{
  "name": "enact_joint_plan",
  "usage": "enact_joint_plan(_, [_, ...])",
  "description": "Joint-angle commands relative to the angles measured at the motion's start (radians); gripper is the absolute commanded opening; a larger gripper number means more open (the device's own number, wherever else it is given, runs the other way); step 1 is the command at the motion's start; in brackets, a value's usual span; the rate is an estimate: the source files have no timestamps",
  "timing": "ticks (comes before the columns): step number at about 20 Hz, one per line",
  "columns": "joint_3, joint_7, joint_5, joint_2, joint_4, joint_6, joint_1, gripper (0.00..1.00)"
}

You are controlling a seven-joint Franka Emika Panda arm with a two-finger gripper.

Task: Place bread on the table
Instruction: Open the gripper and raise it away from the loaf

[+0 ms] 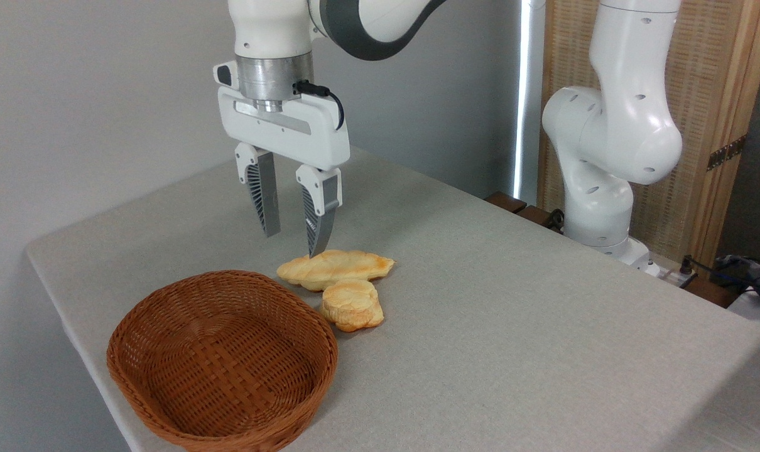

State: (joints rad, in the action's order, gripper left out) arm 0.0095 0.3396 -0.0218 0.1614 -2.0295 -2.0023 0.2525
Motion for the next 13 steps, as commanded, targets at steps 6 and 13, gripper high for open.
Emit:
enact_joint_plan(6, [0.09, 0.134, 0.019, -0.089, 0.095, -0.004, 0.004, 1.0])
enact_joint_plan(13, [0.093, 0.157, 0.017, -0.092, 0.095, -0.003, 0.005, 1.0])
